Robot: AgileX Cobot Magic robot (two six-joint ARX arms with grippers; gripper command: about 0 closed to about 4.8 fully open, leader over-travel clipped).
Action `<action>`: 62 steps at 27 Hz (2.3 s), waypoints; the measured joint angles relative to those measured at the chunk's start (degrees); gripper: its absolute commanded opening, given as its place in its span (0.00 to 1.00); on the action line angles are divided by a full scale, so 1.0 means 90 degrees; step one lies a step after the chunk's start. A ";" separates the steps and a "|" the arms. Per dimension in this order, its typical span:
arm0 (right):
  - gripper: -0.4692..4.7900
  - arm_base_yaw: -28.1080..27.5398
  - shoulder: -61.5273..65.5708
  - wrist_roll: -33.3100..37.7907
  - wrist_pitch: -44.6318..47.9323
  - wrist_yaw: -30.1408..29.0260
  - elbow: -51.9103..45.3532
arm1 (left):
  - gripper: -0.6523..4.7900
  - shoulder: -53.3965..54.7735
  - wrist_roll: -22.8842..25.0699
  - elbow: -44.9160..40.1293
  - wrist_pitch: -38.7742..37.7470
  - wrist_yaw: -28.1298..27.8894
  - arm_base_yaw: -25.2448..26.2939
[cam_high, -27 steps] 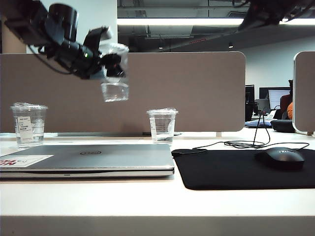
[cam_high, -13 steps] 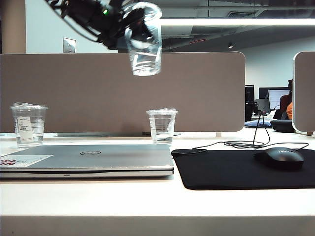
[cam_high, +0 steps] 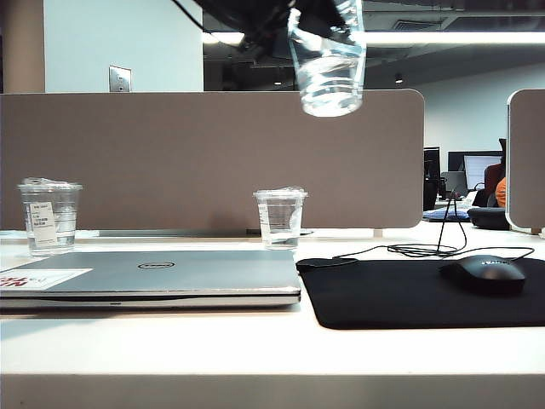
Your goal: Pick up the coffee cup on the middle and place it on the right side of the laptop.
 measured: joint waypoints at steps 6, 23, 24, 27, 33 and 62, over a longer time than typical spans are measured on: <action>0.08 -0.0002 -0.0563 -0.0248 -0.0097 0.0996 0.0002 | 0.61 -0.0024 -0.0085 -0.0726 0.0491 -0.0187 -0.0194; 0.08 -0.0005 -0.1647 -0.0641 -0.0874 0.1906 -0.0831 | 0.60 0.0631 -0.0444 -0.1974 0.2769 -0.1001 -0.0257; 0.08 -0.0005 -0.1671 -0.0680 -0.0857 0.1987 -0.0874 | 0.60 0.0716 -0.0457 -0.1974 0.2888 -0.1005 -0.0296; 0.08 -0.0005 -0.1676 -0.0716 -0.0877 0.2154 -0.0899 | 0.60 0.0884 -0.0457 -0.1974 0.2982 -0.1061 -0.0474; 0.08 -0.0005 -0.1681 -0.0716 -0.0765 0.2195 -0.0894 | 0.60 0.1224 -0.0454 -0.1974 0.3194 -0.1290 -0.0855; 0.08 -0.0002 -0.1970 -0.0719 -0.0784 0.2198 -0.0894 | 1.00 0.1739 -0.0476 -0.1962 0.2385 -0.2132 -0.1173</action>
